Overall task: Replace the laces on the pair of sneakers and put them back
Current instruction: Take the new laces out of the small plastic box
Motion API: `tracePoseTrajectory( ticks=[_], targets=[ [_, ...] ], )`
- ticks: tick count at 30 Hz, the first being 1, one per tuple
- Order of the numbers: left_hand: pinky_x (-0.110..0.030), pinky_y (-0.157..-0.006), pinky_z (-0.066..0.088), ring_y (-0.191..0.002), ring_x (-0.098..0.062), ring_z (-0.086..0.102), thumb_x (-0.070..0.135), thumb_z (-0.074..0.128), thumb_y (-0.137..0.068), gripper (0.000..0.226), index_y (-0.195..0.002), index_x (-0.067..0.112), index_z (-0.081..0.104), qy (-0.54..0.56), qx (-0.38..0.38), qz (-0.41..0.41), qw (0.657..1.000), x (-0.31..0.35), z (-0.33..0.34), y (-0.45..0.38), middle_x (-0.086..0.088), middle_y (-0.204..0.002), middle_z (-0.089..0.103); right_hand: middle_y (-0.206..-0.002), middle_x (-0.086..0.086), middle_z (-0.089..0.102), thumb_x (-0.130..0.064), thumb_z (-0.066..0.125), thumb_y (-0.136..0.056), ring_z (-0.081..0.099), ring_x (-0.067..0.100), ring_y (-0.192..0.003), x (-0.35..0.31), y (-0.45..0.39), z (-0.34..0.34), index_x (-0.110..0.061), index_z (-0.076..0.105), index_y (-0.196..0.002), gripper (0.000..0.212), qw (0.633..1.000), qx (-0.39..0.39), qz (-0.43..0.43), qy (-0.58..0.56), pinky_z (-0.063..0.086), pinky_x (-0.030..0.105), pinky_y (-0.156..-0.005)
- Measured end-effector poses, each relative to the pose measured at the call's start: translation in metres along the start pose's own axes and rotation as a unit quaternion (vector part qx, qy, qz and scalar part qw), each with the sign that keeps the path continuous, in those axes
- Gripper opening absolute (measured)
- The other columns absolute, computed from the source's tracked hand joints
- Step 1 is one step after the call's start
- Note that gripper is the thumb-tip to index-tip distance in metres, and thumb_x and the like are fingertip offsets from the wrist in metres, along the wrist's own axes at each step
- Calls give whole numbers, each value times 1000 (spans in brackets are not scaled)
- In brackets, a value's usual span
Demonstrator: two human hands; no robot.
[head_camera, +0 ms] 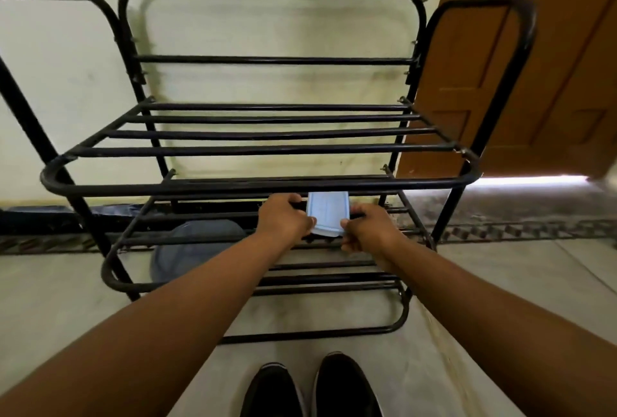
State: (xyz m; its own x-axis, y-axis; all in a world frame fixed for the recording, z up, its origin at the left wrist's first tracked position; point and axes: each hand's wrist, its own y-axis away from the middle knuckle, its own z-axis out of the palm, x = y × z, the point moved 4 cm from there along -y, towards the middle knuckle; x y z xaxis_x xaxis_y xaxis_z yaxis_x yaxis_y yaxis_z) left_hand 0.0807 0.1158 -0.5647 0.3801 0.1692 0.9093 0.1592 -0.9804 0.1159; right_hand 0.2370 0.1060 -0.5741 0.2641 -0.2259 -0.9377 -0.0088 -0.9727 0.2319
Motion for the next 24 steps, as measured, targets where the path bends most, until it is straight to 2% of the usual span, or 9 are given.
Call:
tracePoseTrajectory(
  ticks=[2,5,9,11,13,16,19,21,24],
  targets=[
    [-45,-83,56,-96,-34,64,2,75,-76,41,-111,6,55,17,1,-14,1000,-8,7,-9,-19,-108,62,-84,12,54,-5,51,-95,54,20,-66,4,-5,2,1,51,-121,26,1000,15,9,2,54,28,-57],
    [-45,-82,56,-91,-34,65,1,74,-77,31,-99,9,53,58,24,-32,998,-18,14,-16,-18,-103,61,-85,12,54,-5,50,-96,54,19,-68,3,-14,3,0,52,-121,26,1000,20,6,-9,53,27,-55],
    [-45,-81,57,-75,-31,66,7,70,-83,26,-101,8,51,108,31,-61,992,-26,20,-18,-18,-91,62,-89,14,57,-6,53,-95,59,20,-70,7,-24,5,1,53,-120,27,999,32,20,-37,58,33,-64],
    [-45,-80,57,-72,-28,65,8,67,-86,24,-104,6,52,117,31,-65,991,-28,21,-18,-19,-92,63,-86,14,57,-7,54,-94,60,22,-71,9,-26,6,2,53,-118,26,998,38,24,-45,59,36,-69],
    [-43,-79,58,-68,-26,65,9,65,-88,18,-100,6,53,126,37,-72,989,-29,22,-17,-19,-90,64,-86,13,58,-10,56,-94,62,23,-75,11,-26,5,1,55,-116,25,997,53,26,-44,59,37,-73],
    [-43,-79,58,-70,-27,68,13,61,-91,9,-89,7,55,136,57,-79,986,-29,25,-14,-15,-76,64,-88,13,63,-17,58,-93,66,23,-77,17,-25,4,-1,59,-108,22,996,83,23,-27,59,35,-75],
    [-43,-78,58,-75,-29,70,15,60,-92,16,-77,11,54,146,61,-93,983,-31,28,-10,-15,-77,64,-86,12,63,-18,58,-93,64,20,-72,21,-26,5,0,61,-103,21,994,103,23,-42,58,34,-73],
    [-43,-79,58,-76,-29,71,15,61,-91,17,-77,8,56,153,57,-98,982,-32,28,-9,-17,-79,66,-84,12,63,-16,60,-92,63,18,-65,19,-27,3,-1,62,-101,18,992,116,24,-51,58,31,-67],
    [-43,-80,58,-77,-28,70,11,62,-90,10,-85,2,61,161,59,-97,980,-32,27,-10,-17,-77,67,-83,14,63,-14,62,-90,63,20,-61,15,-27,4,-1,61,-99,15,988,128,43,-72,59,34,-70]
  ],
)
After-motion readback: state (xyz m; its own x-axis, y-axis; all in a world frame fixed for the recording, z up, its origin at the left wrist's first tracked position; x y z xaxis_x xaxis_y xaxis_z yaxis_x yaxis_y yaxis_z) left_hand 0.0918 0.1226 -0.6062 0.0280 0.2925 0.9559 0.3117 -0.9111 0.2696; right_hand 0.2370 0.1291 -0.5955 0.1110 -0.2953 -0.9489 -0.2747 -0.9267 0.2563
